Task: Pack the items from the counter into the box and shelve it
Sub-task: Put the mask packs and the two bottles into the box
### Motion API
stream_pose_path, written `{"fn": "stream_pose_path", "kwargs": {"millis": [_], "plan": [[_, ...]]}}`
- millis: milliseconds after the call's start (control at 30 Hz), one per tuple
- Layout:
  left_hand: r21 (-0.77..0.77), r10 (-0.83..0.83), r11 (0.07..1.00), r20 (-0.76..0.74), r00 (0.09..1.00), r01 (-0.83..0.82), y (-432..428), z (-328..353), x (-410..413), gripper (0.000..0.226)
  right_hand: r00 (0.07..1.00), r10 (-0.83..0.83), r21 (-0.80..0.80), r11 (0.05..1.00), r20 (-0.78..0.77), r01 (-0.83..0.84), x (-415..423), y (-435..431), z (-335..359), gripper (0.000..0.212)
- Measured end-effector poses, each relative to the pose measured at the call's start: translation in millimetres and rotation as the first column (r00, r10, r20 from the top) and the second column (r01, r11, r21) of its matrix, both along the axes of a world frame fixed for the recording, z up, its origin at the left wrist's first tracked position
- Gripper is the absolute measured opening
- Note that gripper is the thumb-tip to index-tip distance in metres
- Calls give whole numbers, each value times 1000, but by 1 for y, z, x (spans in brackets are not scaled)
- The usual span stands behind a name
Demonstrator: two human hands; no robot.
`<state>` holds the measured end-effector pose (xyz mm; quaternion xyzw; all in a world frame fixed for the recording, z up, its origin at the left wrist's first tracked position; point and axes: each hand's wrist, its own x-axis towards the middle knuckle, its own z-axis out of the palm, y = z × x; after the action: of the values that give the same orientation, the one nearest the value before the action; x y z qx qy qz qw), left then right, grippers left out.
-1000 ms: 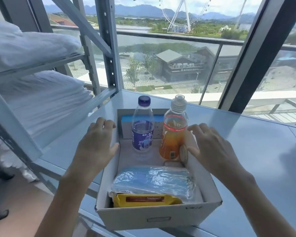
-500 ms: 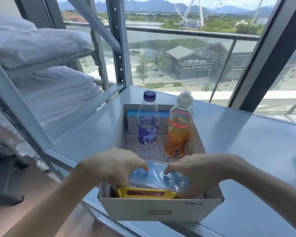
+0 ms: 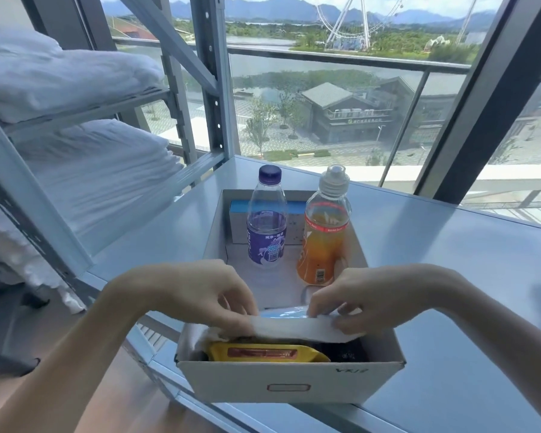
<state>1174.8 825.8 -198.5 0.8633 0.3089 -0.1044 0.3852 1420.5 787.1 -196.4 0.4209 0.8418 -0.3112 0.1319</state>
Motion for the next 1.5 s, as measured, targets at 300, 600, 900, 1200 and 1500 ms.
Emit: {"fn": "stream_pose_path", "kwargs": {"millis": [300, 600, 900, 1200, 1500], "plan": [[-65, 13, 998, 81, 997, -8, 3, -5, -23, 41, 998, -27, 101, 994, -52, 33, 14, -7, -3, 32], [610, 513, 416, 455, 728, -675, 12, -25, -8, 19, 825, -461, 513, 646, -327, 565, 47, 4, -8, 13], [481, 702, 659, -117, 702, -579, 32, -36, -6, 48, 695, -714, 329, 639, -83, 695, 29, 22, -38, 19], [496, 695, 659, -116, 709, -565, 27, -31, -6, 18, 526, -796, 267, 459, -299, 847, 22, 12, -42, 28], [710, 303, 467, 432, 849, -527, 5, 6, 30, 24, 905, -377, 720, 571, -198, 395, 26, 6, 9, 10]]}}
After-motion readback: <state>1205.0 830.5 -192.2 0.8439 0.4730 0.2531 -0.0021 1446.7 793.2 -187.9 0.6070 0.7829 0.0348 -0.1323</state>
